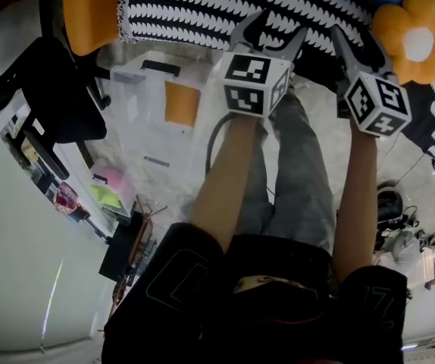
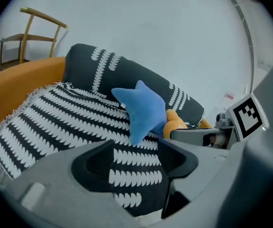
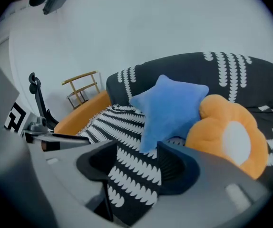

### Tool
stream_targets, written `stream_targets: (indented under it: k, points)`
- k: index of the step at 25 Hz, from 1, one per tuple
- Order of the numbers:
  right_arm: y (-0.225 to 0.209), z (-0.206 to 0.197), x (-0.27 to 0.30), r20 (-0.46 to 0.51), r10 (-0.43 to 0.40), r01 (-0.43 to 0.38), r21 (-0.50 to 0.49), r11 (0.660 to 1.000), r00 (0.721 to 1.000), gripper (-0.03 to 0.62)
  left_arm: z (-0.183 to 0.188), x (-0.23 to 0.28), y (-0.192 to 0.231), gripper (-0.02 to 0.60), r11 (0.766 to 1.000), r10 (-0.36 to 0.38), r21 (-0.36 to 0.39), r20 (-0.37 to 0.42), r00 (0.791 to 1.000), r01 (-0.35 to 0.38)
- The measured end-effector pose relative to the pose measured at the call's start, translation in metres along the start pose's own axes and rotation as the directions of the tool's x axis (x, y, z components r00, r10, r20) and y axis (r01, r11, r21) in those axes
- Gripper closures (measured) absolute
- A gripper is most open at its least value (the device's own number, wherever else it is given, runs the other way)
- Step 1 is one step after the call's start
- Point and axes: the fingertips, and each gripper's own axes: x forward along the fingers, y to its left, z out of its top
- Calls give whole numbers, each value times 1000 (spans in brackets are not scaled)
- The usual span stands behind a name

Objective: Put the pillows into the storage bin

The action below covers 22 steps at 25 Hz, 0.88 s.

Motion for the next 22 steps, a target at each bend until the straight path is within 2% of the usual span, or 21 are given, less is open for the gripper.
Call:
stream_targets:
  k: [6,10,17,22]
  points:
    - [-46,14,-9,20,-58,57,50,997,998,292,19,42,-34,273,994,-91,63,-48,995,94]
    - [-68,22,1,26,-106,103,77,992,994,287,25,69,-36,265,986,-128,91,-97,987,137]
    - [-111,72,31,54,-176,168,120,978,983,286,61,118,-30,252,976,-170,109,-157,973,188]
    - [-115,95,66,34,-164,160,101,982,986,242,73,147,-14,235,969,-216,72,-205,955,235]
